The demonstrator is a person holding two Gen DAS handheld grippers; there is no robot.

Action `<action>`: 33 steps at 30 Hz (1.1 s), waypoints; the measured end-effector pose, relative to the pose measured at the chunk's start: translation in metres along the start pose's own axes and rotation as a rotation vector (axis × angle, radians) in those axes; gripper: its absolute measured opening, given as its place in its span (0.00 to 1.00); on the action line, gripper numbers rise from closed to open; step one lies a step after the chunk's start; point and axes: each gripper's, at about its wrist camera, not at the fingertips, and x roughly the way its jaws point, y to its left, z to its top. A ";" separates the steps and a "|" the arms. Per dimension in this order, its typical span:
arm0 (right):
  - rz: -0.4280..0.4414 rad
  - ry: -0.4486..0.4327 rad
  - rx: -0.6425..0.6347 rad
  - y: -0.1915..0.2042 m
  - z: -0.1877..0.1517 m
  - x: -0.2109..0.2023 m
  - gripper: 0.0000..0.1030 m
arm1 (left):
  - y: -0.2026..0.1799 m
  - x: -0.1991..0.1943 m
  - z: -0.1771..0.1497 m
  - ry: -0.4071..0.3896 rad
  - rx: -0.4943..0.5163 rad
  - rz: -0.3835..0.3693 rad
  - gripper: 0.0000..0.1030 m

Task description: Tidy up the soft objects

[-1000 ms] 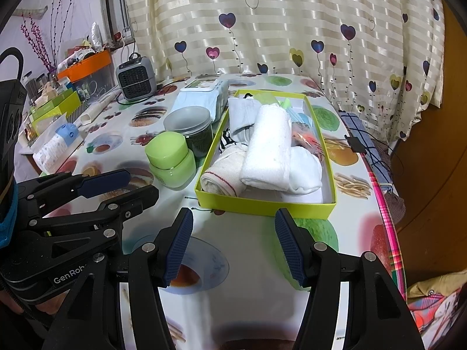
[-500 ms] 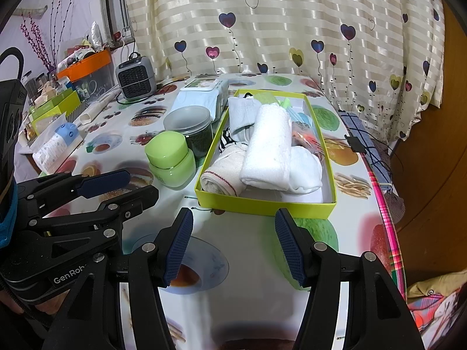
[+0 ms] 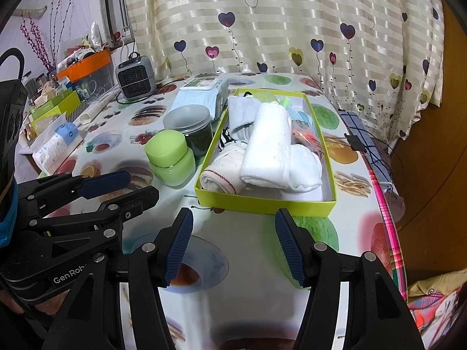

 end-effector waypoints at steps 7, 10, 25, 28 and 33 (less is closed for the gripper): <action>-0.001 0.001 0.000 0.000 0.000 0.000 0.58 | 0.000 0.000 0.000 0.001 0.001 0.000 0.40; 0.000 0.001 0.000 0.000 0.000 0.000 0.58 | 0.000 0.000 0.000 0.001 0.000 0.000 0.40; 0.000 0.003 0.000 0.000 0.000 0.000 0.58 | 0.000 0.000 0.002 0.002 0.002 0.000 0.40; 0.001 0.002 0.001 0.000 0.000 0.001 0.58 | 0.000 0.000 0.002 -0.005 0.005 0.001 0.38; 0.001 0.000 0.000 -0.001 -0.002 0.002 0.58 | -0.001 0.000 -0.004 -0.019 0.009 0.004 0.38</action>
